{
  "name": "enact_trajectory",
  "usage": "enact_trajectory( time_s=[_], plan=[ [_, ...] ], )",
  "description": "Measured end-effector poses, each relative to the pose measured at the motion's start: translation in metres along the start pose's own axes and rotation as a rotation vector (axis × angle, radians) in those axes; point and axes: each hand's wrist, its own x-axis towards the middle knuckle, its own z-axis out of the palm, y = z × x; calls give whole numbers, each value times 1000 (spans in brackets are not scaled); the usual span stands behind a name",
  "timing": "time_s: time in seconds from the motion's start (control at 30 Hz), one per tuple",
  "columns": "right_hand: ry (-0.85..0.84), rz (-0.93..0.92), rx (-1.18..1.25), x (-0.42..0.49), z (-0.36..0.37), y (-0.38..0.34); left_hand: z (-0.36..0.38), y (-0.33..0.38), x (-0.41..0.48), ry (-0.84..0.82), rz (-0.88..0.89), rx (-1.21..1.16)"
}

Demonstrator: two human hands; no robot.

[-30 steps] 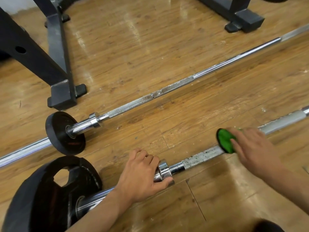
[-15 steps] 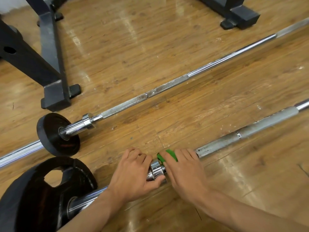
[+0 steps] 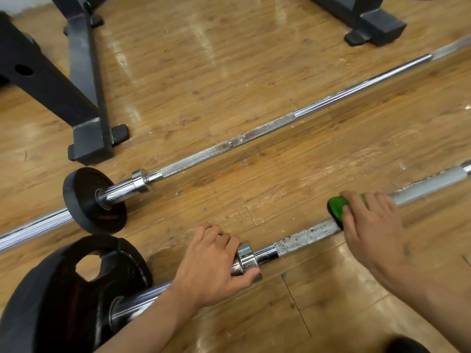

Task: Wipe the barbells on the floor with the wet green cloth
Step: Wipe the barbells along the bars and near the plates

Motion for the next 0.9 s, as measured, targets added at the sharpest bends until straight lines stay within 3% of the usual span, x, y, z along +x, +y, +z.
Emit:
enact_trajectory(
  time_s=[0.2, 0.57, 0.9],
  plan=[
    [-75, -268, 114, -30, 19, -104, -1, -1, 1, -18, 12, 22],
    [-127, -409, 81, -23, 13, -83, -3, 0, 4, -56, -13, 27],
    [-26, -59, -105, 17, -14, 60, -3, 3, 2, -40, -19, 12]
  ],
)
